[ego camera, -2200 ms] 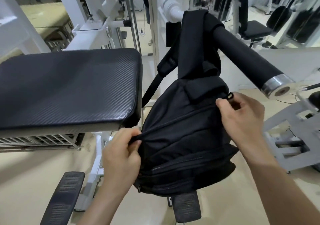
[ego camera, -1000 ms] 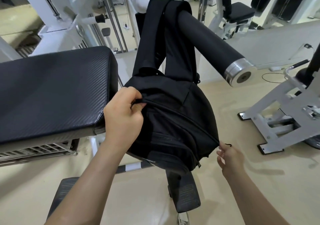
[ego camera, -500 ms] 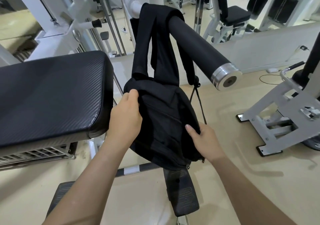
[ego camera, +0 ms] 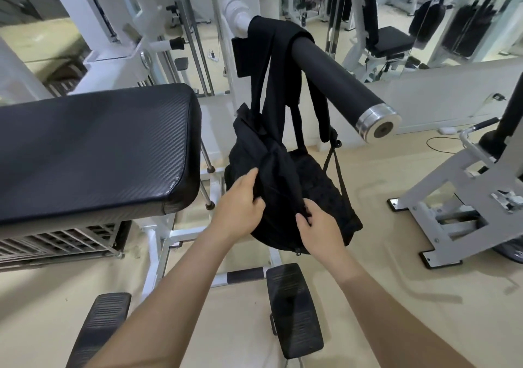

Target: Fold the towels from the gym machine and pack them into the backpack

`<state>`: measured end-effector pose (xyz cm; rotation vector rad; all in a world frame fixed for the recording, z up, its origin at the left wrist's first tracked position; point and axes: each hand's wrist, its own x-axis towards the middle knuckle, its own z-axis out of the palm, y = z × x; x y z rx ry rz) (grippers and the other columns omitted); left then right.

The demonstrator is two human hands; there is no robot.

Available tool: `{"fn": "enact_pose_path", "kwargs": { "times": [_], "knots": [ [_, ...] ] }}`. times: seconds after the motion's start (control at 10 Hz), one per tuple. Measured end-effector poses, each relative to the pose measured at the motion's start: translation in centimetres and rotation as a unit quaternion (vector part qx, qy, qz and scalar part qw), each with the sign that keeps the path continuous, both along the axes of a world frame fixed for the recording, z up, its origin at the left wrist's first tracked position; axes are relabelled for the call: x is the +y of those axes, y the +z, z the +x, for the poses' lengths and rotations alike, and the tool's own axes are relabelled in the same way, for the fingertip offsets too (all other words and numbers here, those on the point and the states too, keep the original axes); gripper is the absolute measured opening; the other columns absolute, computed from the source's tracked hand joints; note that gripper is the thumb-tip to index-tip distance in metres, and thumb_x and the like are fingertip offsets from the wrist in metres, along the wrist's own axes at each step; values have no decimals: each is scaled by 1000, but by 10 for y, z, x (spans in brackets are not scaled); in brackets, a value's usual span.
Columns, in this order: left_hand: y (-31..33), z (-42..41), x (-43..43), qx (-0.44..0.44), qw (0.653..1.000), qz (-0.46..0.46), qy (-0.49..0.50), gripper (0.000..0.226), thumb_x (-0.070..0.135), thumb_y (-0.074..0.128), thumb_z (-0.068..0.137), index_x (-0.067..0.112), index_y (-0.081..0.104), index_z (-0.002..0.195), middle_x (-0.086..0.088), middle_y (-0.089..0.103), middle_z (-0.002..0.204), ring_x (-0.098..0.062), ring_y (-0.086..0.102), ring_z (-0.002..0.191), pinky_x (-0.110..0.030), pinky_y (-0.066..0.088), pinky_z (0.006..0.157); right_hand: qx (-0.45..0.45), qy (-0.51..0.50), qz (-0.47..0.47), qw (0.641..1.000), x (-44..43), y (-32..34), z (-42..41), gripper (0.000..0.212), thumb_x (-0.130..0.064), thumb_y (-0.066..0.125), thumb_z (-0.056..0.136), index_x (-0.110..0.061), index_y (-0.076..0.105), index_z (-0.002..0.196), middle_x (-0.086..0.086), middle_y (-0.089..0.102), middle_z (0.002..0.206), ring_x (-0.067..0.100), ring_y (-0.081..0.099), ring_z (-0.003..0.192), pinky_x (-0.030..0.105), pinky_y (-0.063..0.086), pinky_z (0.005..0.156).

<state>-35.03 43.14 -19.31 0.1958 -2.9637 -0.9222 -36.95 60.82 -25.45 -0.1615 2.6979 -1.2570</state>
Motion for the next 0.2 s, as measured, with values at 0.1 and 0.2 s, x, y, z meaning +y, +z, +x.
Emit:
{"fn": "enact_pose_path", "kwargs": {
  "times": [0.1, 0.2],
  "knots": [
    [15, 27, -4, 59, 996, 59, 18, 45, 13, 47, 93, 26, 49, 136, 12, 56, 126, -7, 53, 116, -24, 44, 95, -29, 6, 4, 1000, -1, 6, 10, 49, -17, 49, 98, -22, 38, 146, -1, 55, 137, 17, 56, 119, 32, 46, 99],
    [43, 73, -15, 154, 976, 140, 65, 34, 7, 49, 93, 27, 67, 114, 22, 64, 100, 1, 59, 100, -18, 48, 85, -1, -3, -21, 1000, 1, 22, 31, 51, -14, 49, 96, -23, 40, 145, -1, 56, 132, 12, 58, 108, 28, 46, 94]
  ]
}}
